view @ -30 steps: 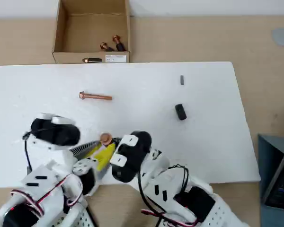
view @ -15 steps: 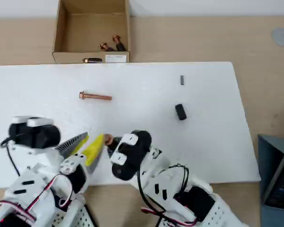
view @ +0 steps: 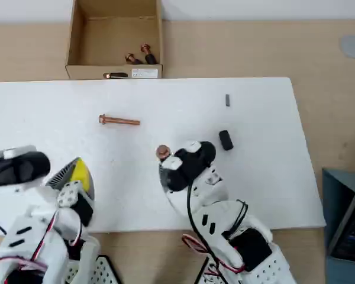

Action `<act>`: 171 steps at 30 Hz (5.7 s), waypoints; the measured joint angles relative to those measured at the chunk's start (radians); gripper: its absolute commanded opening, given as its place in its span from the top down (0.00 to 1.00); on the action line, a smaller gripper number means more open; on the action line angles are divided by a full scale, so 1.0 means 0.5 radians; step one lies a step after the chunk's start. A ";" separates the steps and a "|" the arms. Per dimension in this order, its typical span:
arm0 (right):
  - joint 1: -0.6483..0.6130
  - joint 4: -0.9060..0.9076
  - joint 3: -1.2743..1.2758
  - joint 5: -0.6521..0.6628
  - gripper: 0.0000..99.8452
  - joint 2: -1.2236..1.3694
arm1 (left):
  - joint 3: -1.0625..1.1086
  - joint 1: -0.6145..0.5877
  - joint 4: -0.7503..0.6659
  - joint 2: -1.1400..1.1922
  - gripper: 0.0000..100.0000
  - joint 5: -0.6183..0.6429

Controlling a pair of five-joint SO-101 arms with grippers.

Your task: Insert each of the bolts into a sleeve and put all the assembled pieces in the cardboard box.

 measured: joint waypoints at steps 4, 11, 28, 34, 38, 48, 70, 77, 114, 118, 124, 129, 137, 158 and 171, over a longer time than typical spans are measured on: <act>0.015 0.058 -0.104 0.000 0.99 0.000 | 0.353 -0.236 -0.107 0.000 1.00 -0.221; 0.135 0.031 -0.592 0.000 0.99 0.605 | 0.976 -0.463 -0.540 0.009 1.00 -0.479; 0.288 -0.528 -1.952 0.000 0.99 2.578 | 1.329 -0.466 -0.736 0.012 1.00 -0.494; 0.304 -0.715 -2.360 0.000 0.99 3.145 | 1.329 -0.466 -0.736 0.012 1.00 -0.494; 0.359 -0.853 -2.679 0.000 0.99 3.554 | 1.329 -0.466 -0.736 0.012 1.00 -0.494; 0.482 -0.887 -3.646 0.000 0.99 4.588 | 1.329 -0.466 -0.736 0.012 1.00 -0.494; 0.555 -0.537 -5.097 0.239 0.85 5.883 | 1.329 -0.470 -0.736 0.012 1.00 -0.494; 0.614 -0.387 -5.395 0.239 0.85 5.984 | 1.329 -0.470 -0.736 0.012 1.00 -0.494; 0.816 1.157 -6.150 0.239 0.85 5.788 | 1.329 -0.470 -0.736 0.012 1.00 -0.494; 0.816 1.409 -6.150 0.239 0.85 5.717 | 1.329 -0.470 -0.736 0.012 1.00 -0.494; 0.825 1.593 -6.150 0.239 0.85 5.594 | 1.329 -0.470 -0.736 0.012 1.00 -0.476; 0.850 1.593 -6.144 0.239 0.85 5.447 | 1.329 -0.473 -0.736 0.012 1.00 -0.463; 0.850 1.593 -5.668 0.239 0.85 4.968 | 1.329 -0.473 -0.736 0.012 1.00 -0.463; 1.117 1.593 -3.219 0.436 0.85 3.728 | 1.329 -0.473 -0.736 0.012 1.00 -0.463; 1.129 1.074 -2.627 0.801 0.84 3.728 | 1.329 -0.473 -0.736 0.012 1.00 -0.463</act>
